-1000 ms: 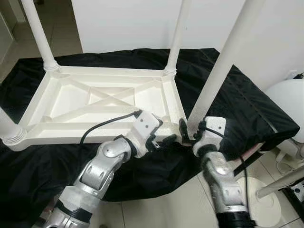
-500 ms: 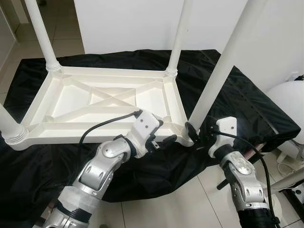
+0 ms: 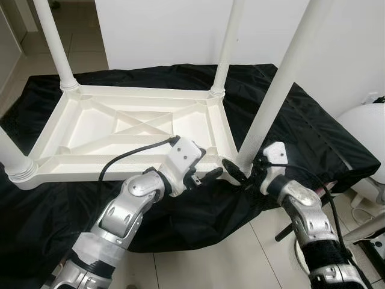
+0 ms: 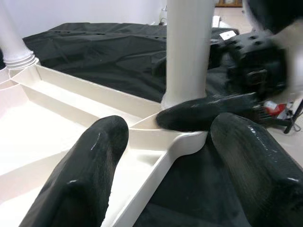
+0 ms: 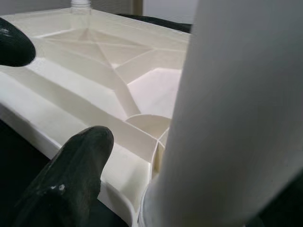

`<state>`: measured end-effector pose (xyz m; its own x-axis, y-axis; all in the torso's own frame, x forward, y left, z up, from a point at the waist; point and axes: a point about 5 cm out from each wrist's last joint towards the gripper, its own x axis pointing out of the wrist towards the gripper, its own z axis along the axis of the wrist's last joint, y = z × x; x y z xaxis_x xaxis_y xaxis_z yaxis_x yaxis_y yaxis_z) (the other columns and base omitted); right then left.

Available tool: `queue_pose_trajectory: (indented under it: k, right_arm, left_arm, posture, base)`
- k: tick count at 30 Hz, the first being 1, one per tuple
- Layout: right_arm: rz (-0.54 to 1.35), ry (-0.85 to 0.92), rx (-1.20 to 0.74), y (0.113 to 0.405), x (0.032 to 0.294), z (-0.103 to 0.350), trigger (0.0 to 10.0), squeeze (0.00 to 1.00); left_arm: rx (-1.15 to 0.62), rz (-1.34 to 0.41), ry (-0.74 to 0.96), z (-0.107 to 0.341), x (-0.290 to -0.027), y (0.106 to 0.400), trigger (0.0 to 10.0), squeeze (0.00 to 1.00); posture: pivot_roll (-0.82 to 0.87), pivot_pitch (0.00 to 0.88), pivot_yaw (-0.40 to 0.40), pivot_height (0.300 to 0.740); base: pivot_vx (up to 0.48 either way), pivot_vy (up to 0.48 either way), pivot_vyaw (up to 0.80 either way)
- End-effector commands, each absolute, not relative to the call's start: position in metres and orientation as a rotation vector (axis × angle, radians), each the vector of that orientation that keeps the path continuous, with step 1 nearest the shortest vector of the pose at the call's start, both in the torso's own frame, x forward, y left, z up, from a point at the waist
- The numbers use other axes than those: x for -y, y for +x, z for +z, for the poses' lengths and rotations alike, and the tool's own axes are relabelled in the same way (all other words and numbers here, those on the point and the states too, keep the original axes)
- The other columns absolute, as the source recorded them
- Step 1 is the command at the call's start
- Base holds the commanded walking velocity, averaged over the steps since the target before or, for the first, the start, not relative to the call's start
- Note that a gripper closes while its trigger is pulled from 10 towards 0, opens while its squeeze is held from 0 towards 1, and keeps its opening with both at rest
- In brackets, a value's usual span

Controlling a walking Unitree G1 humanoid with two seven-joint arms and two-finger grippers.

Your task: Building children table

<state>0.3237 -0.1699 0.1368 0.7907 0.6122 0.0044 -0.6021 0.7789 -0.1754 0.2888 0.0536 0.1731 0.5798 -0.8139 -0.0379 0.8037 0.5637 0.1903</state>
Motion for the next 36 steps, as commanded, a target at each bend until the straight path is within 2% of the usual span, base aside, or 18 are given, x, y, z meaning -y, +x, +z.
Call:
queue_pose_trajectory:
  k: [1,2,3,4,7,8,21,22,26,32,35,36]
  right_arm:
    - [0.687,-0.199,0.032,0.326,0.170,0.131,7.9,0.00]
    - [0.687,-0.199,0.032,0.326,0.170,0.131,7.9,0.00]
    - [0.710,-0.205,0.023,0.331,0.171,0.130,3.6,0.00]
    - [0.713,-0.206,0.020,0.332,0.171,0.130,1.8,0.00]
    - [0.716,-0.206,0.019,0.332,0.172,0.130,1.8,0.00]
    - [0.713,-0.203,0.004,0.332,0.173,0.128,0.0,0.00]
    - [0.702,-0.170,-0.014,0.331,0.177,0.119,0.0,0.00]
    - [0.680,-0.157,-0.013,0.331,0.178,0.119,10.0,0.00]
    - [0.462,-0.147,-0.043,0.333,0.183,0.118,10.0,0.00]
    - [0.388,-0.109,-0.037,0.331,0.177,0.119,10.0,0.00]
    - [0.287,-0.056,-0.037,0.328,0.168,0.117,10.0,0.00]
    - [0.189,-0.010,-0.033,0.323,0.158,0.115,10.0,0.00]
  left_arm:
    - [0.046,-0.960,0.208,0.172,-0.054,0.290,10.0,0.00]
    - [0.046,-0.960,0.208,0.172,-0.054,0.290,10.0,0.00]
    - [0.049,-0.955,0.211,0.173,-0.055,0.290,10.0,0.00]
    - [0.048,-0.951,0.212,0.173,-0.056,0.290,10.0,0.00]
    - [0.047,-0.948,0.212,0.173,-0.057,0.290,10.0,0.00]
    - [0.046,-0.946,0.211,0.173,-0.057,0.290,10.0,0.00]
    - [0.048,-0.947,0.212,0.174,-0.056,0.291,10.0,0.00]
    - [0.048,-0.948,0.211,0.174,-0.056,0.291,10.0,0.00]
    - [0.041,-0.953,0.210,0.171,-0.056,0.289,10.0,0.00]
    - [0.041,-0.949,0.207,0.171,-0.056,0.290,10.0,0.00]
    - [0.049,-0.947,0.202,0.173,-0.055,0.291,10.0,0.00]
    - [0.055,-0.946,0.200,0.175,-0.054,0.291,10.0,0.00]
  posture:
    - [-0.02,0.012,-0.030,0.740]
    - [-0.02,0.012,-0.030,0.740]
    - [-0.01,0.013,-0.033,0.740]
    - [0.00,0.016,-0.035,0.740]
    - [0.00,0.016,-0.035,0.740]
    - [0.00,0.016,-0.035,0.740]
    - [0.00,0.011,-0.031,0.740]
    - [-0.01,0.012,-0.029,0.740]
    - [-0.01,0.015,-0.031,0.740]
    - [-0.02,0.015,-0.031,0.740]
    - [-0.02,0.011,-0.035,0.740]
    - [-0.02,0.010,-0.035,0.740]
  base:
    - [0.000,0.000,0.00]
    - [0.000,0.000,0.00]
    - [0.000,0.000,0.00]
    - [0.000,0.000,0.00]
    - [0.000,0.000,0.00]
    - [0.000,0.000,0.00]
    - [0.000,0.000,0.00]
    - [0.000,0.000,0.00]
    - [0.000,0.000,0.00]
    - [0.000,0.000,0.00]
    - [0.000,0.000,0.00]
    - [0.000,0.000,0.00]
